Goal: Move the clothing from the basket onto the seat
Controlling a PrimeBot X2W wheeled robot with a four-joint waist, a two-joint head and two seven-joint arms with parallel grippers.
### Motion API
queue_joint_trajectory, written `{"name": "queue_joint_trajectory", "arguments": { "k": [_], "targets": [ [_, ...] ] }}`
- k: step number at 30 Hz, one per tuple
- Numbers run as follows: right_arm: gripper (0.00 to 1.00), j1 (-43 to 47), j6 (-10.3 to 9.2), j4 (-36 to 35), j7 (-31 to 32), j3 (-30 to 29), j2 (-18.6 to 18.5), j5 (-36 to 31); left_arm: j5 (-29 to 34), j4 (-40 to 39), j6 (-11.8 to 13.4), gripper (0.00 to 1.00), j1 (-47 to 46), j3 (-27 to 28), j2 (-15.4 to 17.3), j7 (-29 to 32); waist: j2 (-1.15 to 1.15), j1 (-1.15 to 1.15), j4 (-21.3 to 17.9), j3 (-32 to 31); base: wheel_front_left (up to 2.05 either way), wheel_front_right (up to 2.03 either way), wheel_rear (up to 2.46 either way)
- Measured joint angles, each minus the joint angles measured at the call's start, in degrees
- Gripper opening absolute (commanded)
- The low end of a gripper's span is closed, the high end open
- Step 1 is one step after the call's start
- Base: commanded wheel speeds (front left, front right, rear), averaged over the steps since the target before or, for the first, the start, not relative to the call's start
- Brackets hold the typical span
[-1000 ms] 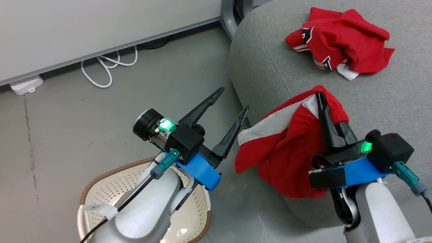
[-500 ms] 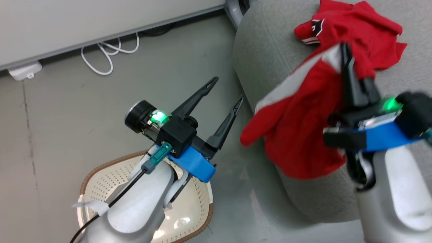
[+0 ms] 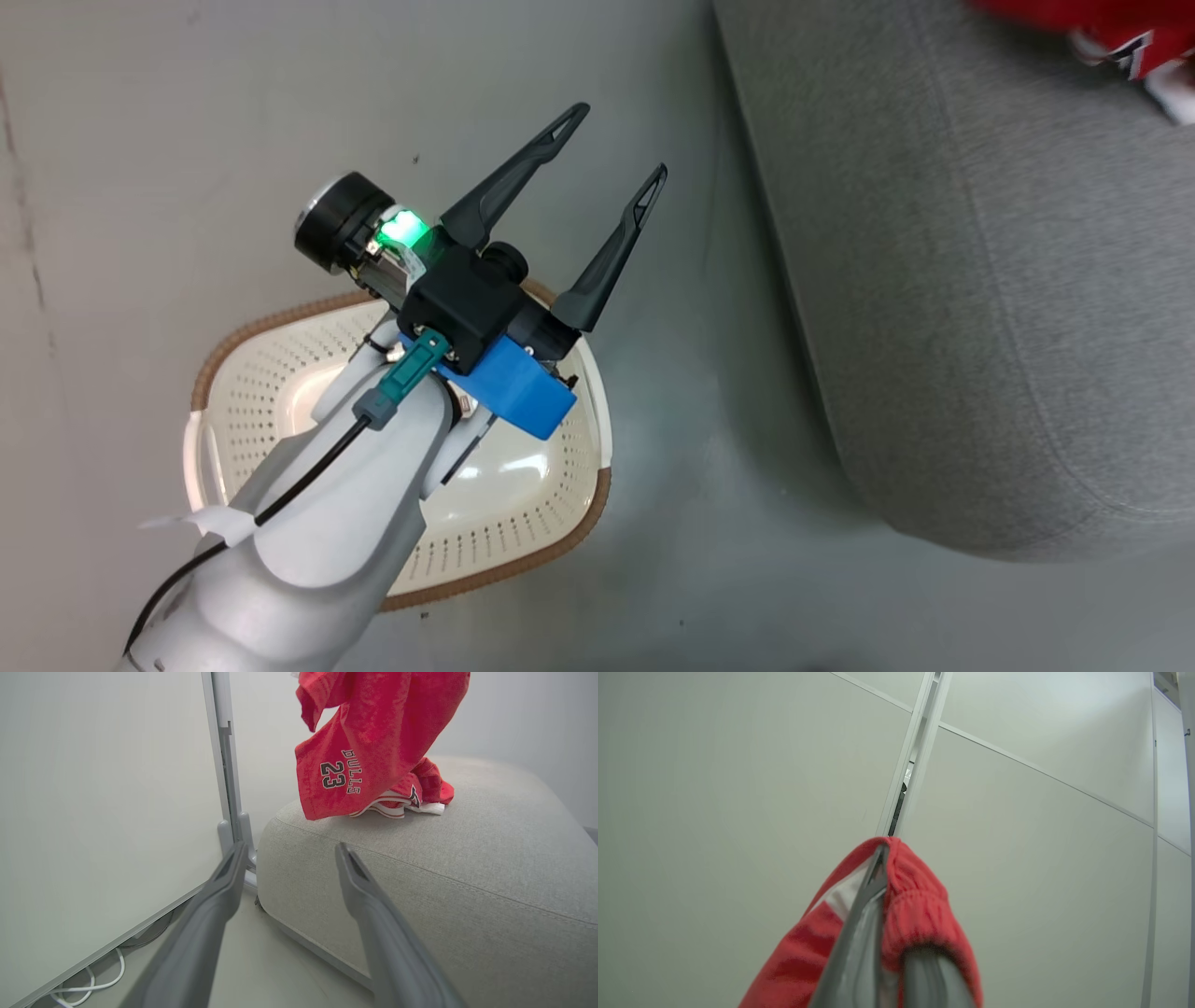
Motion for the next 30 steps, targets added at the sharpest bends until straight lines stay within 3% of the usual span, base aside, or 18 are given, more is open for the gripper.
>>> {"name": "queue_joint_trajectory", "arguments": {
  "k": [2,4,10,16,23,30],
  "targets": [
    [0.0,-1.96,-0.01,1.29,-0.01,-1.1,-2.22,-0.27,0.08,-0.18,0.0,1.0,-0.3,0.02,0.19,0.0,0.0,0.0,0.24,1.13,0.0,0.0,0.0],
    [0.0,-7.81,0.0,6.45,0.0,-5.0,-9.76,-0.52,0.8,-0.98,0.0,1.0,-1.44,0.11,0.82,0.0,0.0,0.0,0.95,5.3,0.0,0.0,0.0],
    [0.0,-7.93,0.0,13.16,0.0,-8.16,-13.18,-1.52,1.44,-1.44,0.01,1.0,-1.7,0.14,2.01,0.0,0.0,0.01,0.63,9.19,0.0,0.0,0.0],
    [0.0,-0.3,0.0,17.7,0.0,-9.53,-11.55,-4.5,1.54,-1.85,0.01,1.0,-2.03,-0.3,2.54,0.0,0.0,0.0,-0.35,10.66,0.0,0.0,0.0],
    [0.0,5.07,0.0,24.24,0.0,-11.09,-5.48,-5.42,1.51,-1.88,0.01,1.0,-2.48,-0.51,3.46,0.0,0.0,0.0,-0.51,11.28,0.0,0.0,0.0],
    [0.0,8.82,0.0,28.15,0.01,-12.39,-2.61,-5.97,1.31,-1.76,0.34,1.0,-2.5,-0.75,3.39,0.0,0.0,0.0,0.16,10.56,0.0,0.0,0.0]
  ]
}}
